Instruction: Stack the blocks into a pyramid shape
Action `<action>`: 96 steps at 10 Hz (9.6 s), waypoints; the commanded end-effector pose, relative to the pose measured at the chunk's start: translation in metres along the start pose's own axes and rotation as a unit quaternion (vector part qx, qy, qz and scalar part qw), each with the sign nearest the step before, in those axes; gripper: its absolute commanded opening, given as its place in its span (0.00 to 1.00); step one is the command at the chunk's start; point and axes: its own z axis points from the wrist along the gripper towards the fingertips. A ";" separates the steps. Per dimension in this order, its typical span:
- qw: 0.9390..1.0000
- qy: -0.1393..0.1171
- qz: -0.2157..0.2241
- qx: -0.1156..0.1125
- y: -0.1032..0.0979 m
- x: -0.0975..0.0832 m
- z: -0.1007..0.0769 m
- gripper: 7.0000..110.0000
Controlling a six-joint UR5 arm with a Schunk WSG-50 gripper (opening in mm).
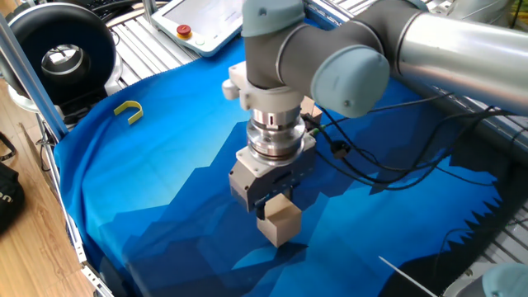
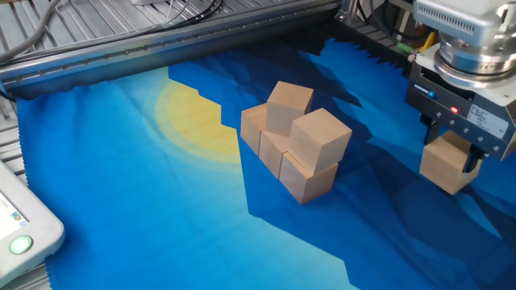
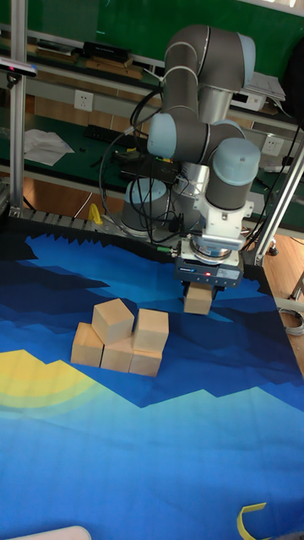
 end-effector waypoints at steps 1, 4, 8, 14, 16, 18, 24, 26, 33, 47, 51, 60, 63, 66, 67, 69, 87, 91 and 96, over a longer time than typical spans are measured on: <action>0.999 0.000 0.017 -0.033 0.011 0.002 0.001 0.00; 0.999 -0.020 0.031 -0.017 -0.001 -0.011 -0.001 0.00; 0.996 -0.081 0.029 0.003 -0.019 -0.045 -0.006 0.00; 0.997 -0.078 0.010 -0.002 -0.017 -0.043 -0.005 0.15; 0.997 -0.078 0.013 -0.004 -0.016 -0.042 -0.005 0.15; 0.997 -0.076 -0.007 -0.005 -0.015 -0.041 -0.005 0.36; 0.992 -0.120 -0.019 -0.011 -0.007 -0.066 -0.011 0.57; 0.992 -0.123 -0.012 -0.022 0.019 -0.086 -0.035 0.57; 0.990 -0.076 -0.059 0.107 -0.068 -0.141 -0.125 0.00; 0.986 -0.077 -0.144 0.027 -0.063 -0.147 -0.103 0.00; 0.985 -0.067 -0.155 0.017 -0.045 -0.142 -0.091 0.00; 0.978 0.035 -0.101 0.181 -0.152 -0.084 -0.116 0.00; 0.987 0.032 -0.104 0.120 -0.132 -0.078 -0.100 0.00; 0.996 -0.023 -0.048 0.071 -0.106 -0.101 -0.095 0.00; 0.997 -0.018 -0.024 0.071 -0.107 -0.098 -0.095 0.00; 0.995 -0.015 0.005 0.099 -0.121 -0.095 -0.097 0.00; 0.992 -0.014 -0.030 0.126 -0.168 -0.037 -0.082 0.00; 0.987 -0.049 -0.060 0.144 -0.210 -0.083 -0.075 0.00; 0.988 -0.070 -0.051 0.129 -0.185 -0.116 -0.075 0.00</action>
